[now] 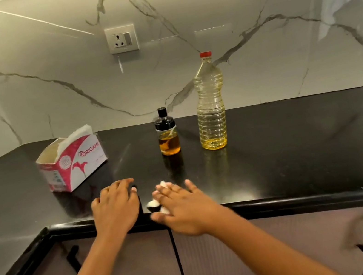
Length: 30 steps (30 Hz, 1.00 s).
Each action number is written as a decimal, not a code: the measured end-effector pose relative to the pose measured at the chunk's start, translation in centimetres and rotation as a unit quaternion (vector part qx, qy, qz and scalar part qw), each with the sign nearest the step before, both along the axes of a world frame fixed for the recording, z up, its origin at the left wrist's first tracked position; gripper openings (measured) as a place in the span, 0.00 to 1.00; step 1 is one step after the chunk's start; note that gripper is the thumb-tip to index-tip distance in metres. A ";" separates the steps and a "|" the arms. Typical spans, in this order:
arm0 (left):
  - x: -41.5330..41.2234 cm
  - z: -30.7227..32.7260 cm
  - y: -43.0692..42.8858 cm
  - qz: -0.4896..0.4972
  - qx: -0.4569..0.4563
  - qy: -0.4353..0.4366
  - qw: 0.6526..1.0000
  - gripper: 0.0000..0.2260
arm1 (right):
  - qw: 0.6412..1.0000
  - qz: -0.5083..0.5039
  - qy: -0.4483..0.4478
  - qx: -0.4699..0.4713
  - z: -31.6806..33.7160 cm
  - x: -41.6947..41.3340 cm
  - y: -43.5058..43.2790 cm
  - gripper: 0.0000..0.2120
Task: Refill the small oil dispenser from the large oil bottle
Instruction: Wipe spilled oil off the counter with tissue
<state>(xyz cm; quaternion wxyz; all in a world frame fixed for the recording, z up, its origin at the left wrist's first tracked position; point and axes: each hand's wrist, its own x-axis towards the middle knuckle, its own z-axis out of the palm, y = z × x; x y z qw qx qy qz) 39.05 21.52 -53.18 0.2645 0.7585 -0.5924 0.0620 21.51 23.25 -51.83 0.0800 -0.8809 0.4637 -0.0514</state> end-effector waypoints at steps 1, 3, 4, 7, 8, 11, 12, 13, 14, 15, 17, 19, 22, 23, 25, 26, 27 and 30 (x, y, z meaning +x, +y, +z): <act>-0.1 -0.1 0.0 0.002 0.000 0.001 1.000 0.16 | 1.000 -0.017 0.000 0.007 0.0 -1.8 0.1 0.31; -0.1 -0.1 0.1 0.005 -0.011 0.009 1.000 0.18 | 0.994 -0.103 0.009 0.020 0.2 -5.3 -1.2 0.32; -0.1 -0.1 0.0 0.008 -0.017 0.015 1.000 0.18 | 0.988 -0.149 0.020 0.027 0.5 -6.2 -2.3 0.33; -0.2 0.0 0.1 0.004 -0.029 0.035 0.999 0.18 | 0.985 -0.167 0.023 0.023 0.7 -2.9 -5.5 0.36; -0.2 0.0 0.1 0.001 -0.033 0.046 0.998 0.18 | 0.991 -0.134 0.017 0.025 0.7 -0.6 -5.7 0.36; -0.1 0.0 0.2 -0.003 -0.050 0.074 0.996 0.18 | 0.999 -0.013 0.023 0.025 0.3 3.7 -3.7 0.31; 0.0 0.1 0.1 -0.004 -0.052 0.076 0.996 0.18 | 1.000 0.011 0.025 0.016 0.1 3.4 -2.7 0.30; 0.0 0.1 0.1 -0.004 -0.050 0.073 0.996 0.18 | 1.000 0.020 0.022 0.009 0.0 2.2 -1.8 0.30; -0.1 0.0 0.2 -0.003 -0.049 0.062 0.997 0.18 | 1.000 0.014 0.019 0.005 0.0 0.3 -1.1 0.30; -0.2 -0.1 0.1 -0.002 -0.047 0.049 0.998 0.18 | 1.000 -0.005 0.016 0.005 0.0 -1.8 -0.6 0.31; -0.7 -0.3 0.1 0.001 -0.046 0.029 0.999 0.18 | 0.998 -0.062 0.015 0.015 0.2 -6.4 0.4 0.33; -1.5 -0.6 0.1 0.004 -0.050 0.016 0.999 0.18 | 0.991 -0.130 0.018 0.024 0.4 -10.5 1.2 0.34; -3.9 -1.0 0.4 -0.015 -0.058 0.005 0.998 0.19 | 0.970 -0.240 0.020 0.010 0.1 -15.4 2.5 0.37; -5.0 -1.1 0.7 -0.032 -0.064 -0.005 0.997 0.19 | 0.962 -0.273 0.023 -0.002 0.0 -16.4 2.9 0.38; -7.3 -1.4 1.4 -0.099 -0.088 -0.018 0.991 0.19 | 0.950 -0.307 0.027 -0.048 -0.4 -17.0 3.6 0.36; -8.3 -1.4 2.0 -0.152 -0.103 -0.009 0.983 0.19 | 0.950 -0.302 0.029 -0.077 -0.6 -16.5 4.1 0.33; -9.3 -1.4 2.6 -0.216 -0.113 0.018 0.970 0.21 | 0.954 -0.278 0.021 -0.108 -0.6 -15.5 4.6 0.27; -11.4 -1.2 5.2 -0.409 -0.095 0.166 0.892 0.22 | 0.972 -0.159 -0.056 -0.166 -0.3 -11.9 5.6 0.14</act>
